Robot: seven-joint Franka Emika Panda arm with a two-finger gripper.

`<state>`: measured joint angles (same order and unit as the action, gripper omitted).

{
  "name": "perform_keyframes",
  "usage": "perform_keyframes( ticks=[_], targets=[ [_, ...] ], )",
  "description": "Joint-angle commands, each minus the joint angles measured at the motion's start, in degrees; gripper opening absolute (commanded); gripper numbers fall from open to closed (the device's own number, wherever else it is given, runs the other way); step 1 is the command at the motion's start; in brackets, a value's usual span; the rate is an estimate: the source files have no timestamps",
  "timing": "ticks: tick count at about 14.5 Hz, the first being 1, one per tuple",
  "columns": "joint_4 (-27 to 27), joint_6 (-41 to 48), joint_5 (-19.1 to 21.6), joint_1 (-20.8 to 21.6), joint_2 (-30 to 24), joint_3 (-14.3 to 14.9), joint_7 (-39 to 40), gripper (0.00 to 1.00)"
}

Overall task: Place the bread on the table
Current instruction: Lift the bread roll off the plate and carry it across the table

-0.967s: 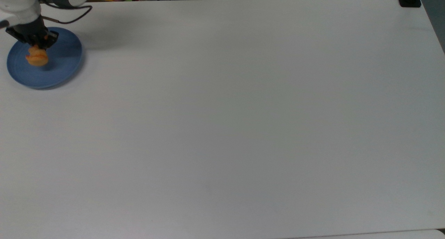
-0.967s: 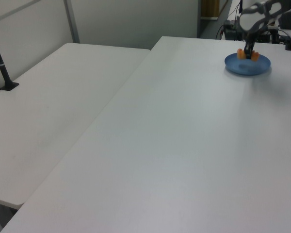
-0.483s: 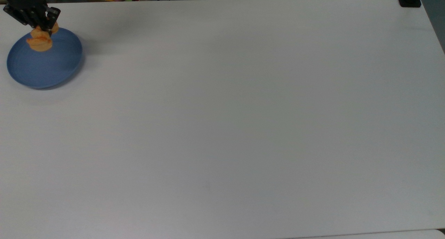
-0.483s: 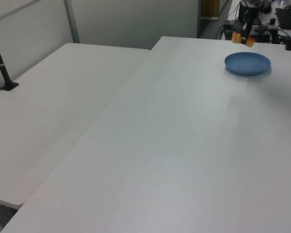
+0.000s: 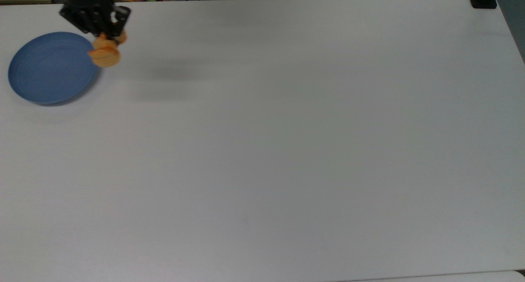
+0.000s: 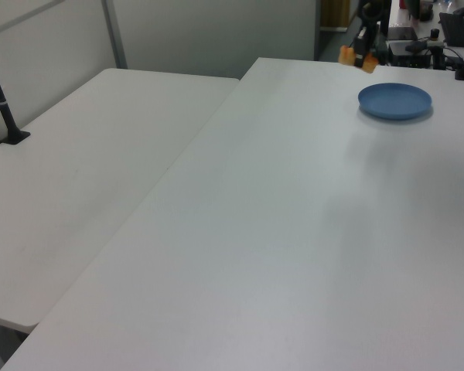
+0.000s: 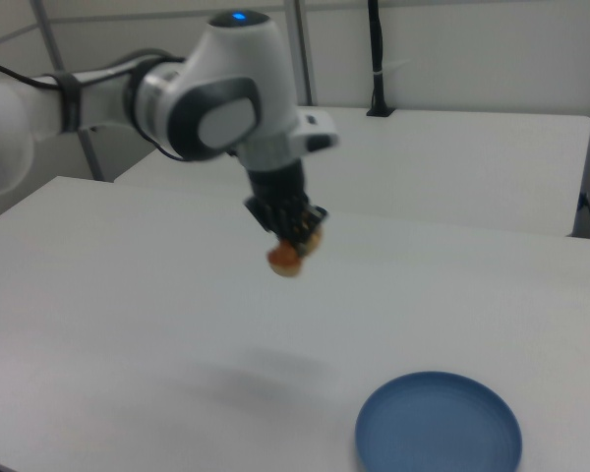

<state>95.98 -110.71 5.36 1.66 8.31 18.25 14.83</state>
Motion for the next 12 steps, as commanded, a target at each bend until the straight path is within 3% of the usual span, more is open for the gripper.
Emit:
perform_keyframes(
  ticks=[1,4,8,12],
  targets=[
    [-0.44,2.42,-3.24,0.19,-1.45,-7.94,-8.13,0.00],
    [0.87,3.65,-4.04,0.19,-1.36,-14.10,-11.30,0.00],
    [4.47,3.13,-5.36,1.23,-0.66,-19.73,-13.41,0.00],
    [8.51,0.51,-7.98,4.05,3.20,-22.29,-17.54,0.00]
  ],
)
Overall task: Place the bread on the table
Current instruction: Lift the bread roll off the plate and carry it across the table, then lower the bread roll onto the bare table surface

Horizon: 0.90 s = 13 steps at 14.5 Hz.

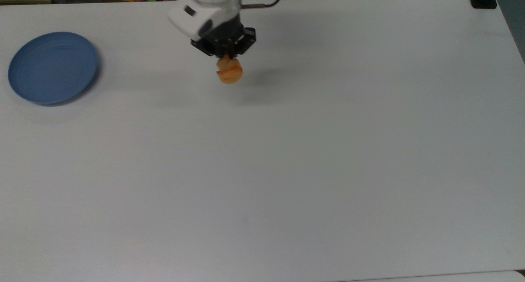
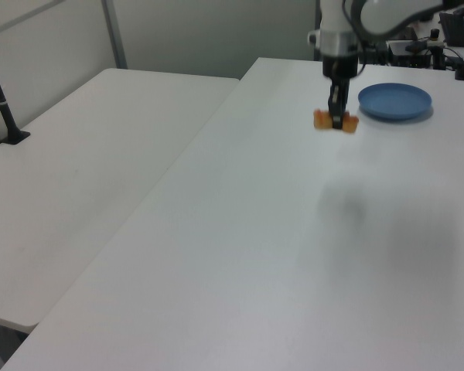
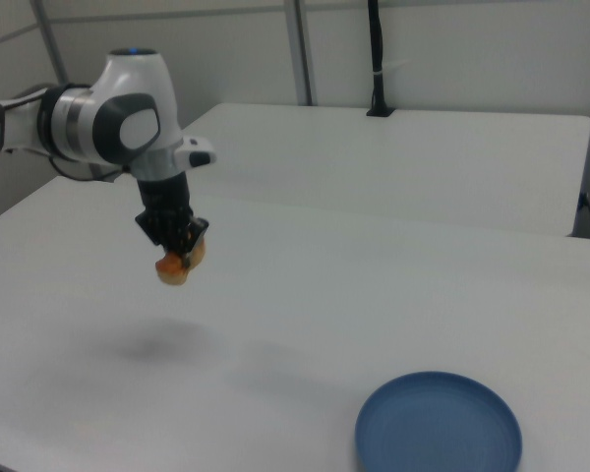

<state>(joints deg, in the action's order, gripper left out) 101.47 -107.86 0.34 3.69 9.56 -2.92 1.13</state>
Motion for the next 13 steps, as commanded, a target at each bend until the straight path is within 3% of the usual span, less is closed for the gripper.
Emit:
perform_keyframes(
  ticks=[1,4,6,11,13],
  targets=[
    [4.78,-5.23,-4.11,2.46,2.57,-1.39,-6.03,0.00],
    [8.22,-12.45,-8.50,4.39,5.99,-1.83,-12.54,0.00],
    [8.22,-12.55,-8.51,4.75,7.23,-1.83,-13.17,0.04],
    [8.05,-12.81,-8.60,4.83,8.37,-1.92,-15.19,0.54],
    [8.05,-12.81,-9.65,4.83,8.46,-2.01,-17.29,0.69]
  ],
)
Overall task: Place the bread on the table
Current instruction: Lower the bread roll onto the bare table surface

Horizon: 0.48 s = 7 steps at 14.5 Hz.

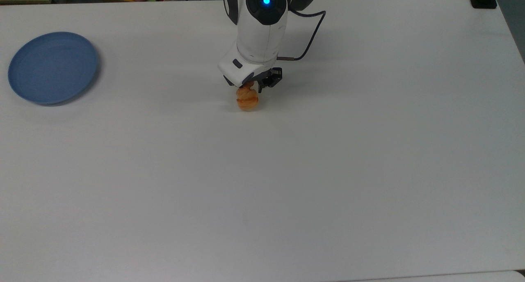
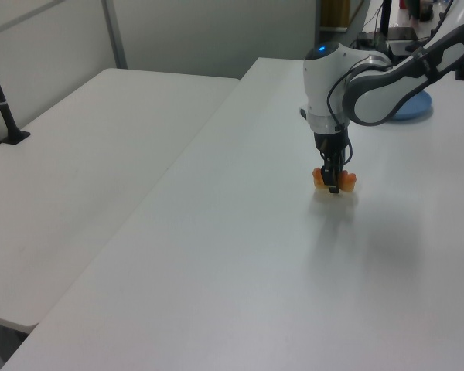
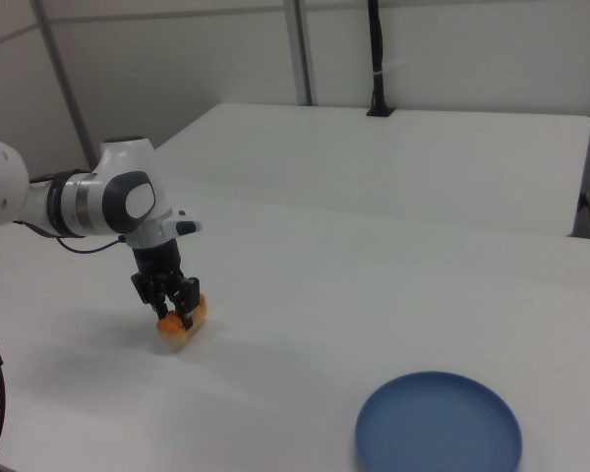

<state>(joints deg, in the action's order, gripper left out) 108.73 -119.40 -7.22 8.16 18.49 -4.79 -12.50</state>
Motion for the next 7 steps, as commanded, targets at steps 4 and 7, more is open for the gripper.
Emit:
perform_keyframes(
  ticks=[4,7],
  targets=[
    [0.87,-1.28,-4.73,1.06,0.49,-0.31,-4.90,0.86],
    [0.96,-1.19,-4.82,1.06,0.67,-0.66,-4.90,0.86]
  ],
)
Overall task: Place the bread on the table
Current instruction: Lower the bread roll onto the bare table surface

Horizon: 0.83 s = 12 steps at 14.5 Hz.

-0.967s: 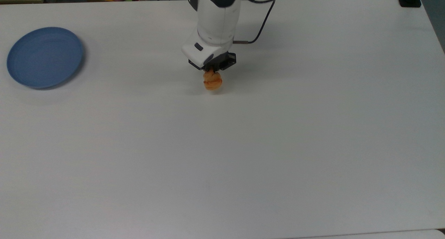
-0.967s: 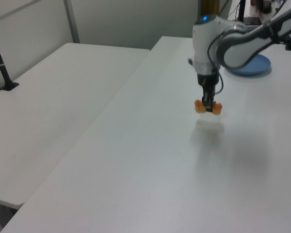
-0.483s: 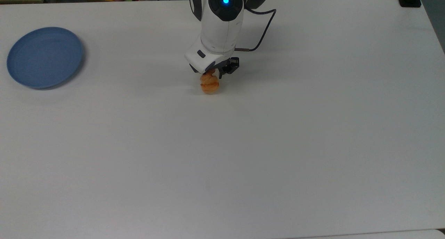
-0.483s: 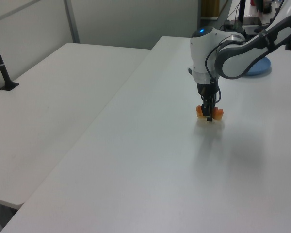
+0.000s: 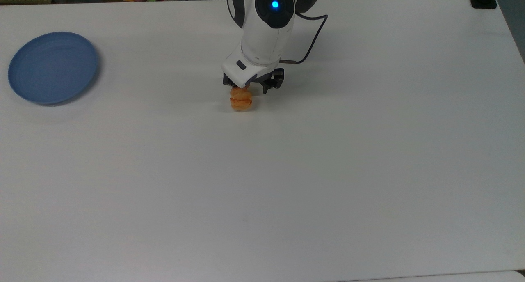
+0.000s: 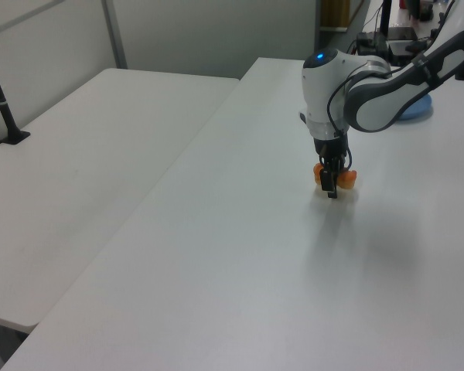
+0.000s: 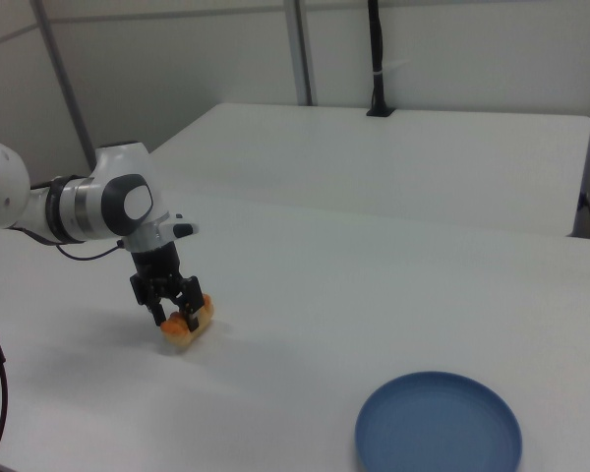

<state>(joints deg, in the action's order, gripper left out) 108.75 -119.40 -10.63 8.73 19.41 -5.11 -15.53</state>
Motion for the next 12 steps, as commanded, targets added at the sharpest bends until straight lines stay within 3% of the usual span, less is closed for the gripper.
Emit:
perform_keyframes(
  ticks=[1,12],
  targets=[
    [0.94,-1.19,-1.50,0.50,-0.25,-0.34,-1.87,0.86],
    [0.76,-0.66,-2.37,0.50,-0.60,-0.34,-1.70,0.90]
  ],
)
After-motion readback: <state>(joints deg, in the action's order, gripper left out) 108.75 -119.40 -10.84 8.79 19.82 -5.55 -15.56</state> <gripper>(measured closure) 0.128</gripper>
